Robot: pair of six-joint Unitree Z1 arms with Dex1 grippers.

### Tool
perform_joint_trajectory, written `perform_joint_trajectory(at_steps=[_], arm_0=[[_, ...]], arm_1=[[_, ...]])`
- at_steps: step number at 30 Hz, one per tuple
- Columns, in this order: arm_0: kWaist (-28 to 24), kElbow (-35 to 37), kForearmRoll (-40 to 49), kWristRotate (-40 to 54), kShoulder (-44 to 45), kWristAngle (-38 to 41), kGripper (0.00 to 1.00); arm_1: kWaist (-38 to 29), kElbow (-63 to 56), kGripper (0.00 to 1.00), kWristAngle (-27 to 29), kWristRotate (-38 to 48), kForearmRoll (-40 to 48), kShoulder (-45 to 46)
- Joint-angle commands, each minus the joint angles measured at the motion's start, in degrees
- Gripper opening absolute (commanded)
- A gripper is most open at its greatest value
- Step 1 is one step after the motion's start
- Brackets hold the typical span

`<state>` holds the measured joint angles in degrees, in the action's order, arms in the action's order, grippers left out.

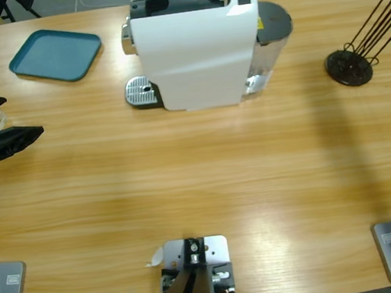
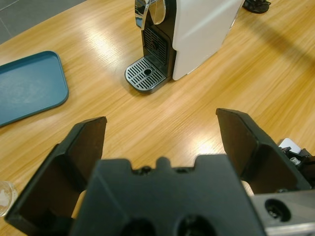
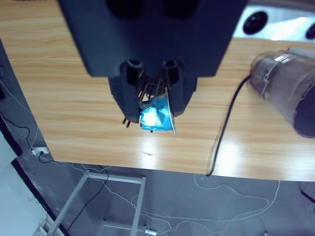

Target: Pour coffee

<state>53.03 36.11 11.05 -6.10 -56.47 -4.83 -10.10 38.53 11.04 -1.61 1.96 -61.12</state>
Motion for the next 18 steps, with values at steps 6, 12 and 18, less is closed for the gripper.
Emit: perform_joint_trajectory(at_steps=[6,12,18], arm_0=[[-0.27,3.62,7.76,3.8,-1.45,0.26,0.963],[0.31,8.98,16.63,6.1,-0.5,-0.92,0.964],[0.31,9.61,18.97,6.1,0.92,-1.78,0.964]], arm_1=[[-24.7,13.23,0.0,-6.91,17.37,-17.73,4.71],[-35.0,22.73,0.0,-0.46,25.48,-31.95,0.74],[-44.67,35.14,0.0,6.75,34.39,-36.84,-12.43]])
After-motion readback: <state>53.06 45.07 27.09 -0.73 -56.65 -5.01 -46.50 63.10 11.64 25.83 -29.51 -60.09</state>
